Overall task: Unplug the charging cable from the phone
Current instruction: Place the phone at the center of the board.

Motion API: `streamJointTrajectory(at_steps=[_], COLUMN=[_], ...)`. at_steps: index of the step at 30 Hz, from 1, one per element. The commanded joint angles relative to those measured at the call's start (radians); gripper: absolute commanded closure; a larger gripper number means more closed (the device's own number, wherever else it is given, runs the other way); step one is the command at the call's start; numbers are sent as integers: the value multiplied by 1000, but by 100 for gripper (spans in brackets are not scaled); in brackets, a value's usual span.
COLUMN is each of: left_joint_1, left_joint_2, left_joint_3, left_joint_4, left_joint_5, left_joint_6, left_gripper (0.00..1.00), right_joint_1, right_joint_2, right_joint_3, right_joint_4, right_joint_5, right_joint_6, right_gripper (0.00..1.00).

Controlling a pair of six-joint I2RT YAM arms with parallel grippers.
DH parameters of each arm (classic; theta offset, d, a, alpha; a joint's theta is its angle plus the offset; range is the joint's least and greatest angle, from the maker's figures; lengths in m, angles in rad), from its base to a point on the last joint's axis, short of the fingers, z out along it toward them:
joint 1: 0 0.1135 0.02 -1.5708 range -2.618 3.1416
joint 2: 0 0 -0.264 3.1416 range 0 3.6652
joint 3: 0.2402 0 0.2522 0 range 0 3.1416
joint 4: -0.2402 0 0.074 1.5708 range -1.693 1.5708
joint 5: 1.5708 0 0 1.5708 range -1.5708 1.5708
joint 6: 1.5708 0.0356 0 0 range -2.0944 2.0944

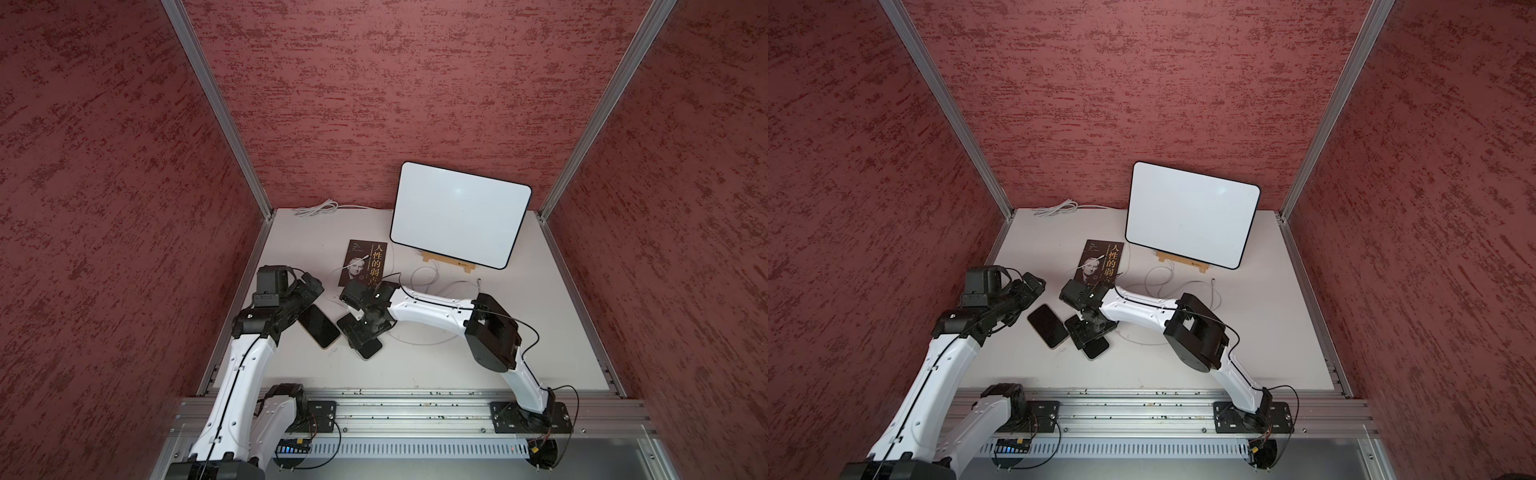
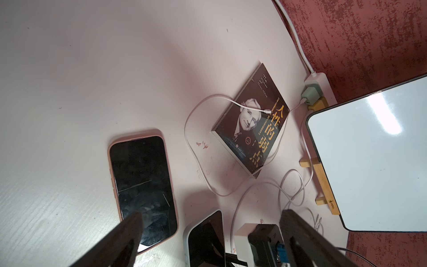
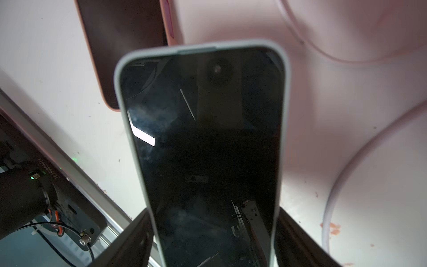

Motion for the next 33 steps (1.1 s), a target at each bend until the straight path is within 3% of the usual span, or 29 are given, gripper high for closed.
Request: streamJointTrajectory(at_steps=[1, 16, 25, 27, 32, 33], left_joint_1=[8, 10, 12, 11, 10, 10], left_joint_2=[4, 6, 7, 7, 15, 17], left_joint_3=[-13, -26, -28, -28, -32, -31], left_joint_4=[25, 31, 36, 36, 40, 42], left_joint_5=[20, 32, 43, 44, 55, 56], left_joint_6=[11, 10, 6, 4, 2, 1], left_gripper=[3, 3, 3, 3, 3, 3], right_joint_1=[1, -21, -28, -31, -37, -37], right_joint_2=[29, 150, 238, 248, 231, 221], right_joint_3=[58, 198, 332, 348, 356, 351], right_joint_4=[-38, -146, -193, -195, -195, -190], right_joint_5=[-15, 114, 149, 158, 169, 169], right_joint_6=[-19, 19, 34, 37, 42, 42], right_gripper=[75, 74, 69, 61, 27, 13])
